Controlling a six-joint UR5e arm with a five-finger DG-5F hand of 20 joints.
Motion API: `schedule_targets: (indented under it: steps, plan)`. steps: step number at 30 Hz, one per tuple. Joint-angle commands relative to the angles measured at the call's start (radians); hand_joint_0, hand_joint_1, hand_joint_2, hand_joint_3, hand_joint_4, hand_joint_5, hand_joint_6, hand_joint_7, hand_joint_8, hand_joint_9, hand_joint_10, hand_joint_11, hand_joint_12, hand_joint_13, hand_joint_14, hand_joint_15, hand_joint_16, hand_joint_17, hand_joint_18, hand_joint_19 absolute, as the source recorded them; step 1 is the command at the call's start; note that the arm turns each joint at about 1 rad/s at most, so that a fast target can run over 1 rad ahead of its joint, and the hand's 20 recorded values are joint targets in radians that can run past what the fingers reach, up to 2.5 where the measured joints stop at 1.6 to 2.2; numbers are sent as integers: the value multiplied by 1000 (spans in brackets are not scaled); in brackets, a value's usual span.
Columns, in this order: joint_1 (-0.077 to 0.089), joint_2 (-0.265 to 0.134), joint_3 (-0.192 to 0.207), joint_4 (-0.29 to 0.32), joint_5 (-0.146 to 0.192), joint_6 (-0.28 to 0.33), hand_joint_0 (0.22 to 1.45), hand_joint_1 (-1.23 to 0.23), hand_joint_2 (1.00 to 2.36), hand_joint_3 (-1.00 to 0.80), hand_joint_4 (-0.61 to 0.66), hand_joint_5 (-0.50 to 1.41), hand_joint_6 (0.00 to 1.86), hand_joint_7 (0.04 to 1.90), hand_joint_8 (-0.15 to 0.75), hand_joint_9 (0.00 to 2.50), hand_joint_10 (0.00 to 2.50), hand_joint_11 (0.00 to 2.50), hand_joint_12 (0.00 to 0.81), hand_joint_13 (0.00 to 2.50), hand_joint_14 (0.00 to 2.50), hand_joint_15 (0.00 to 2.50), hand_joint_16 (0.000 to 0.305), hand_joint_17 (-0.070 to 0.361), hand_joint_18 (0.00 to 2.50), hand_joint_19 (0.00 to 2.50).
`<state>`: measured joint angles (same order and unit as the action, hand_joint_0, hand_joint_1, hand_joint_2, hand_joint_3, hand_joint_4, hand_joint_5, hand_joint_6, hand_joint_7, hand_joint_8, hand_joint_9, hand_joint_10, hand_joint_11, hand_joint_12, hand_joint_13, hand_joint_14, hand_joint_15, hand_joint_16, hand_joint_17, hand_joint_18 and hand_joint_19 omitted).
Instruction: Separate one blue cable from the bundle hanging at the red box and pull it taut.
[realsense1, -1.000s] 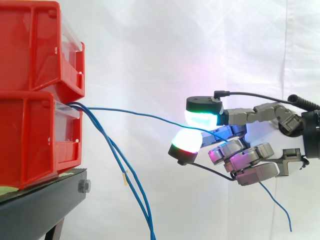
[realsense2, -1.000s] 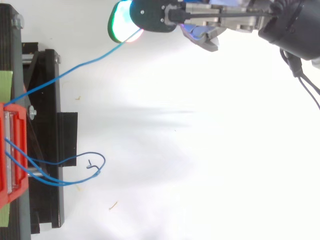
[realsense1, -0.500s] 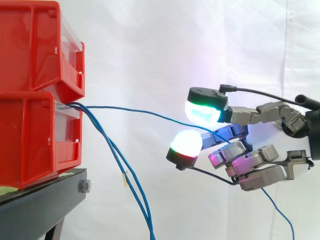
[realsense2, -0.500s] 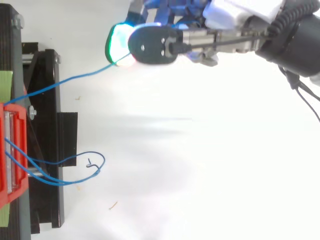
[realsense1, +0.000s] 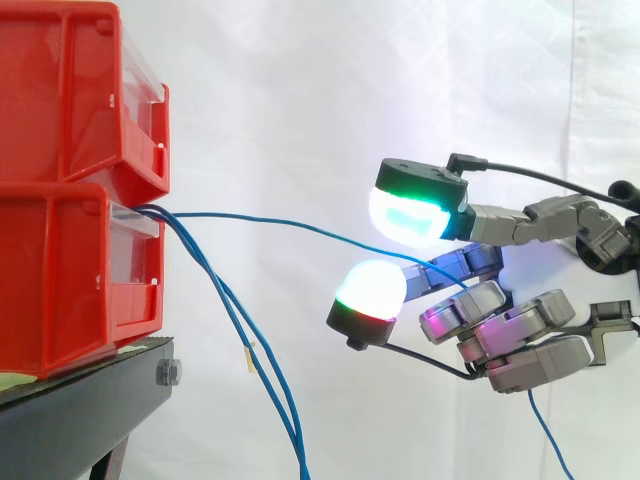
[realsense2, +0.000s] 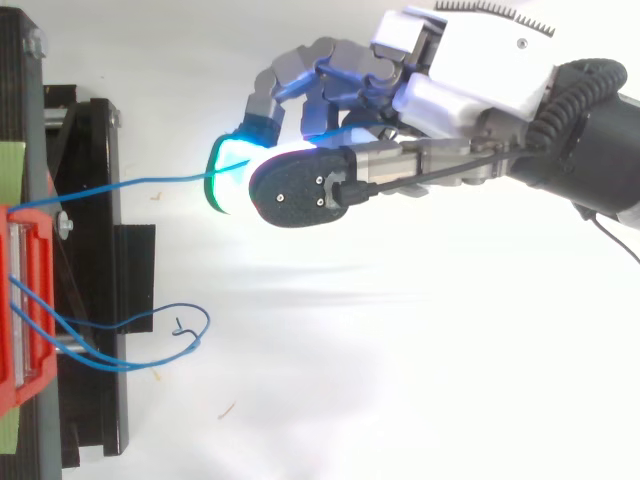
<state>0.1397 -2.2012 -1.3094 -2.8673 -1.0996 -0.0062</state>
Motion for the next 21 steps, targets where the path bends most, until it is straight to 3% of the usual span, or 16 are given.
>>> schedule_targets:
  steps: [1, 11, 21]
  plan:
    - [3, 0, 4, -1, 3, 0, 552, -476, 1000, -500, 218, -227, 884, 867, 405, 360, 2500, 2096, 494, 1239, 2500, 1282, 158, 119, 1958, 1391]
    - [-26, 0, 2, -21, 0, 12, 575, -501, 1003, -478, 227, -230, 881, 885, 409, 394, 2500, 2114, 490, 1248, 2500, 1244, 153, 114, 1959, 1405]
    - [-32, 0, 2, -20, 9, 12, 610, -626, 1024, -172, 161, -227, 898, 852, 356, 402, 2500, 2248, 494, 1250, 2500, 1302, 153, 115, 1975, 1452]
